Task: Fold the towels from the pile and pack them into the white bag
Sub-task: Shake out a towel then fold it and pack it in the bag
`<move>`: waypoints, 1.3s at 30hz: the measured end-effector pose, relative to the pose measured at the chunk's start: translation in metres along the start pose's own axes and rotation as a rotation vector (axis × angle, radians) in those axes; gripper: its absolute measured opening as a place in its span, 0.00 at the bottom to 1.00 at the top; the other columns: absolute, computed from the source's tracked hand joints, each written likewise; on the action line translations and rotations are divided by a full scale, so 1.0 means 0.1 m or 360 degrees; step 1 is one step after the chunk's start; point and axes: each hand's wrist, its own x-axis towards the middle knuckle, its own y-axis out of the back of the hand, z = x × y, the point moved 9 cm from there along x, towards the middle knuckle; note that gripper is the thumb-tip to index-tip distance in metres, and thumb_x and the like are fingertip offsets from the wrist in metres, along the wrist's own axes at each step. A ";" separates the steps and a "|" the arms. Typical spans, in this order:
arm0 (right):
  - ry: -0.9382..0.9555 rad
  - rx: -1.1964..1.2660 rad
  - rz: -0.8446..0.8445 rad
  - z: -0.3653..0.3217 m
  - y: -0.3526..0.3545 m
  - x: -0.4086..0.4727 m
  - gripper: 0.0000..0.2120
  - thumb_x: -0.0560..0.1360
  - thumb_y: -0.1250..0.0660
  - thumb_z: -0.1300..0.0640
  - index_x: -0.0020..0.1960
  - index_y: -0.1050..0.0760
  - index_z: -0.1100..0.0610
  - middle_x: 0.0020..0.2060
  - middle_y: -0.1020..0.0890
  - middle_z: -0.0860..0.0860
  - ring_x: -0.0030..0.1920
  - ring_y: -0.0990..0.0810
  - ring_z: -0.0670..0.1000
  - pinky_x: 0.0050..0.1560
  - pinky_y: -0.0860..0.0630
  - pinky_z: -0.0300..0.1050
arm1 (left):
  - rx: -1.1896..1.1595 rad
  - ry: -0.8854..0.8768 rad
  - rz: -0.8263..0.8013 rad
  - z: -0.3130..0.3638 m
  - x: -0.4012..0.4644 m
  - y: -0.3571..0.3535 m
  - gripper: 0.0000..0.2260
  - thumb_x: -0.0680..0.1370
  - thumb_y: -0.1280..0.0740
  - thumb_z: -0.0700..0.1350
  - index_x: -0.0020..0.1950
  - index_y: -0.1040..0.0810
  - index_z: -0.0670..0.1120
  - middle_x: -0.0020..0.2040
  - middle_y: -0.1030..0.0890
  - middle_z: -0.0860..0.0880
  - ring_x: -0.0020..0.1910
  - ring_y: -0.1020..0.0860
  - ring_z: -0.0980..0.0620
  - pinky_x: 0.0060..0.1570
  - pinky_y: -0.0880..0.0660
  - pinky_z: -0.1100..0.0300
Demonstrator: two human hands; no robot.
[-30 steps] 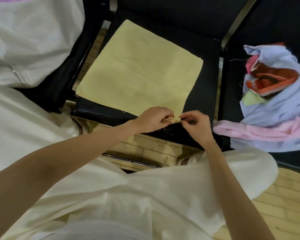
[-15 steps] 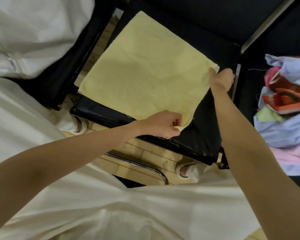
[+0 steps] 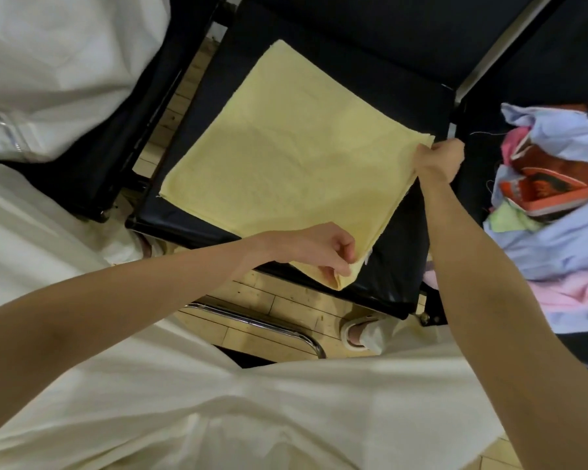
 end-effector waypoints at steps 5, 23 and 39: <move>-0.0304 0.0777 -0.0038 0.14 0.10 -0.04 0.06 0.74 0.33 0.65 0.49 0.28 0.59 0.37 0.28 0.48 0.45 0.25 0.48 0.46 0.25 0.40 | -0.0137 0.0033 -0.0022 0.02 -0.08 0.07 0.06 0.72 0.28 0.35 0.39 0.22 0.44 0.39 0.20 0.49 0.40 0.20 0.53 0.48 0.22 0.60; -0.0056 0.1153 -0.0326 -1.69 -1.39 -0.82 0.09 0.73 0.30 0.64 0.35 0.25 0.57 0.34 0.20 0.52 0.37 0.20 0.48 0.41 0.20 0.39 | -0.0412 0.0210 0.0532 -0.68 -1.41 1.67 0.07 0.72 0.28 0.36 0.48 0.24 0.39 0.49 0.20 0.40 0.46 0.18 0.48 0.46 0.22 0.63; 0.0119 0.0806 -0.0535 -1.81 -1.84 -1.09 0.09 0.72 0.34 0.65 0.38 0.27 0.53 0.39 0.20 0.52 0.42 0.18 0.50 0.49 0.19 0.45 | 0.0417 0.0535 0.0939 -1.02 -1.72 2.02 0.07 0.74 0.28 0.43 0.48 0.25 0.45 0.42 0.20 0.49 0.36 0.20 0.54 0.40 0.21 0.61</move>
